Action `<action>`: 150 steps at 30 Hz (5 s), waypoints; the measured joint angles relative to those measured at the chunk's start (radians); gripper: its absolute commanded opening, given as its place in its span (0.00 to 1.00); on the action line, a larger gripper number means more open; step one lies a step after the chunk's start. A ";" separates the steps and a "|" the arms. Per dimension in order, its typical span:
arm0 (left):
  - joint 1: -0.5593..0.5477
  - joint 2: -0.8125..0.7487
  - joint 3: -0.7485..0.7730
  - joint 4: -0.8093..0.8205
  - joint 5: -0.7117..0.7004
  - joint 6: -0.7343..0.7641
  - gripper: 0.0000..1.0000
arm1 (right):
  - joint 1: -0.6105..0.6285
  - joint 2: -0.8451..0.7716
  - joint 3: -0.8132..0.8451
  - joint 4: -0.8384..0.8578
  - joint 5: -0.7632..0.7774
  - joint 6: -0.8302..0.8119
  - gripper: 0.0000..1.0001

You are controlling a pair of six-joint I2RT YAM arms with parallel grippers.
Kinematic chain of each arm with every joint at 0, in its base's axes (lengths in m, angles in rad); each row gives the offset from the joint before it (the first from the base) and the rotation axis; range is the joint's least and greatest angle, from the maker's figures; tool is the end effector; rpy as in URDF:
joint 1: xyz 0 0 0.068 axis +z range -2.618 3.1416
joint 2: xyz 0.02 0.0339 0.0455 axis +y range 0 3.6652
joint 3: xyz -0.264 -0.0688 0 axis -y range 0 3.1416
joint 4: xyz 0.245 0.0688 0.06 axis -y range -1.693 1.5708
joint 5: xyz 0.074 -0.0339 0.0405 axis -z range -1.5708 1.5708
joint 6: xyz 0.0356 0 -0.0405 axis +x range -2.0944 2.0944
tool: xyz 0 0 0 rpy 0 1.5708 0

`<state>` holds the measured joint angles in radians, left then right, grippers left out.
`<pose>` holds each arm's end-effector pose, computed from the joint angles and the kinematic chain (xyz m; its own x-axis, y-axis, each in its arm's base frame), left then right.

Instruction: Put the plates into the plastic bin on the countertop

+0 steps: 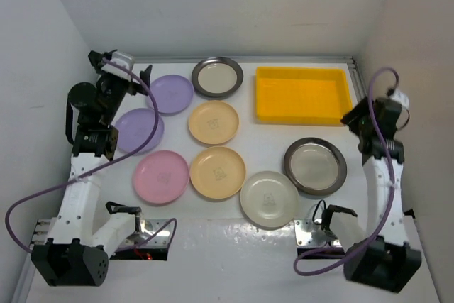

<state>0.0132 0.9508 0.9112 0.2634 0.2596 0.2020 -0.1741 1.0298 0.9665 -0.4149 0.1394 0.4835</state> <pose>0.2196 -0.0062 0.4027 0.2651 0.1974 -0.9438 0.1882 0.9494 0.2514 0.2250 -0.0446 0.3339 -0.2650 0.5141 -0.8158 0.4701 0.8076 0.3561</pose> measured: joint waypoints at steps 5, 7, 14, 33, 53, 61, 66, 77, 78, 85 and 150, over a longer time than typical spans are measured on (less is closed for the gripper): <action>-0.008 0.023 0.029 -0.193 0.085 -0.032 0.97 | -0.225 -0.231 -0.357 -0.205 -0.082 0.264 0.96; -0.020 0.037 -0.027 -0.265 0.098 -0.047 0.94 | -0.309 -0.256 -0.447 -0.290 -0.088 0.321 0.87; -0.053 0.017 -0.124 -0.384 0.109 -0.099 0.91 | -0.505 -0.238 -0.561 -0.426 -0.063 0.407 0.86; -0.085 -0.026 -0.134 -0.335 0.084 -0.158 0.91 | -0.539 -0.138 -0.826 0.089 -0.523 0.491 0.00; -0.150 -0.045 -0.134 -0.312 0.029 -0.146 0.91 | -0.539 -0.545 -0.470 -0.399 -0.157 0.618 0.00; -0.150 -0.053 -0.156 -0.281 0.004 -0.135 0.91 | -0.539 -0.493 -0.276 -0.486 -0.128 0.595 0.00; -0.150 -0.052 -0.175 -0.266 0.002 -0.135 0.91 | -0.522 -0.402 -0.163 -0.389 -0.207 0.595 0.00; -0.135 0.027 -0.168 -0.286 0.000 -0.125 0.91 | 0.011 0.260 0.076 -0.011 -0.224 0.507 0.00; -0.133 0.035 -0.161 -0.293 -0.004 -0.120 0.91 | 0.017 0.324 0.089 0.034 -0.250 0.507 0.00; -0.124 0.048 -0.139 -0.312 -0.035 -0.097 0.91 | -0.025 0.620 0.152 0.185 -0.303 0.476 0.00; -0.110 0.296 0.019 -0.361 0.013 -0.098 0.91 | 0.561 1.139 0.810 -0.327 0.197 0.068 0.41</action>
<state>-0.0967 1.2465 0.9302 -0.0975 0.2726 0.1036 0.3870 2.1689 1.7767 -0.7418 0.3367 0.5514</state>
